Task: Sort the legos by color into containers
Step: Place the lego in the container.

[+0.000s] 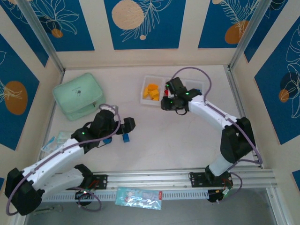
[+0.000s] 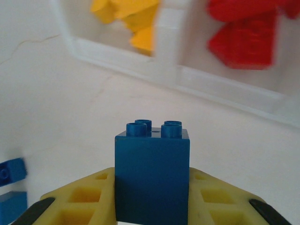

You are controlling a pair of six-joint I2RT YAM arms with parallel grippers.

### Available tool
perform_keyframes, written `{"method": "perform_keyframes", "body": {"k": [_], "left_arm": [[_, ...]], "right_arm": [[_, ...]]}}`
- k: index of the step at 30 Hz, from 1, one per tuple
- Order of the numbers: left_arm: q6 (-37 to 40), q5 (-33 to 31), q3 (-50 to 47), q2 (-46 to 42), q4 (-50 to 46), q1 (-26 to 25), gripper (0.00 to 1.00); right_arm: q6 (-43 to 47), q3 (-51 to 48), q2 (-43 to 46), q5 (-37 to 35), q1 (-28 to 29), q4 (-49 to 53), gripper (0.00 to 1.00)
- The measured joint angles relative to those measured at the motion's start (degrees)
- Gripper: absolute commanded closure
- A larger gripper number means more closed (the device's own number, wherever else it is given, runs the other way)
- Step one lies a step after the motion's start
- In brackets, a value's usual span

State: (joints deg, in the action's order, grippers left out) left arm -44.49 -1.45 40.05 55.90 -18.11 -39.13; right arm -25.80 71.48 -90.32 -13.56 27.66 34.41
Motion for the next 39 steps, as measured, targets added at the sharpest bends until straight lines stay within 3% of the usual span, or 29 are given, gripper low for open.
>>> {"method": "perform_keyframes", "body": {"k": [9,15,25,28,32,39], "left_arm": [[0.83,4.94,4.42,12.11,7.8,-2.43,0.01],[1.51,6.38,7.89,16.9,10.71,-3.26,0.01],[2.95,6.54,9.62,18.43,11.63,-3.28,0.01],[3.04,6.47,9.62,18.43,11.58,-3.28,0.01],[3.54,6.34,9.62,18.43,11.04,-3.28,0.01],[4.79,5.44,9.62,17.59,9.42,-3.28,0.01]], "right_arm": [[-0.17,-3.04,2.45,-0.07,-14.53,-0.55,0.72],[-0.11,-0.09,-4.83,0.44,-19.67,-1.6,0.71],[1.79,7.8,-16.57,0.5,-22.84,-3.17,0.64],[2.08,9.05,-17.99,0.46,-22.95,-3.1,0.55],[2.75,9.33,-18.32,0.46,-22.82,-2.99,0.48],[2.84,9.35,-14.69,0.44,-20.98,-1.77,0.45]]}}
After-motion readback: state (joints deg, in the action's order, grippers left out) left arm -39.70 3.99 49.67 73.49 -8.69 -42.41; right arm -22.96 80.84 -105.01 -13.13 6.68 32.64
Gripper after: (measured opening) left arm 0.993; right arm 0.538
